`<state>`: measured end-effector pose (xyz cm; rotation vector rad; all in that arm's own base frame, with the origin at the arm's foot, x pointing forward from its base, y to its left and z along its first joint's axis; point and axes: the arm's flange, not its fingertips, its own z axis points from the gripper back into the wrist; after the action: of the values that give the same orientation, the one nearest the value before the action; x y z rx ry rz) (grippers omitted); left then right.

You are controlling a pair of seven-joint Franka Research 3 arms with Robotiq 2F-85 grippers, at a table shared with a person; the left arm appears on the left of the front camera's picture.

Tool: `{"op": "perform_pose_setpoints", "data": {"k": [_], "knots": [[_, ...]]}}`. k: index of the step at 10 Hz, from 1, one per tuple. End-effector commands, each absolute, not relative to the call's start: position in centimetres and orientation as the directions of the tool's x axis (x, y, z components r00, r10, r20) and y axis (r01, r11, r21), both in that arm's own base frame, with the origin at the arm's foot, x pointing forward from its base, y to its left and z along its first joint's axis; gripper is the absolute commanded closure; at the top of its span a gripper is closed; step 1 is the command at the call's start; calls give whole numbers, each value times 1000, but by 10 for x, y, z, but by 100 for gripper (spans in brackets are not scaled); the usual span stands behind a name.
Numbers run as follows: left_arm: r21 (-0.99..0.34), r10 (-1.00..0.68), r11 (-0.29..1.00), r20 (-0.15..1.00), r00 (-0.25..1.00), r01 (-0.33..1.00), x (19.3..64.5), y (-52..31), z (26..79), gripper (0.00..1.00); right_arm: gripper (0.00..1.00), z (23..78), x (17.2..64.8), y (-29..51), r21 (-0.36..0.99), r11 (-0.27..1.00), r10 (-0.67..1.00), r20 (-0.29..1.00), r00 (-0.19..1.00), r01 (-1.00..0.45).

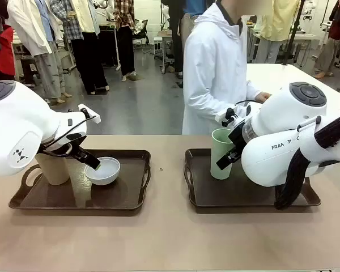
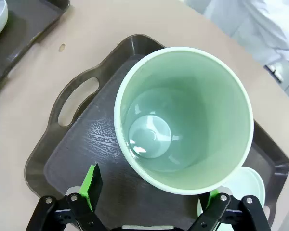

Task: Set up a tray with a mat and arrange the tableware.
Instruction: Pick up the Picnic Bowl and Reusable plastic cup from the Handle tray in front of the human's position and hold them in the air.

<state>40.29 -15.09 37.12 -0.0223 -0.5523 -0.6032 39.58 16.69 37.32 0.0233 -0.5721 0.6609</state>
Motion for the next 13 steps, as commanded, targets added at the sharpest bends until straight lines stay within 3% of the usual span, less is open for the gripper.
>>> {"op": "perform_pose_setpoints", "data": {"k": [1,13], "knots": [[138,-532,828,499,684,544,403,-151,371,0,0,373,396,167,-157,795,574,509,642,-586],[138,-532,828,499,684,544,403,-151,371,0,0,373,396,167,-157,795,574,509,642,-586]]}}
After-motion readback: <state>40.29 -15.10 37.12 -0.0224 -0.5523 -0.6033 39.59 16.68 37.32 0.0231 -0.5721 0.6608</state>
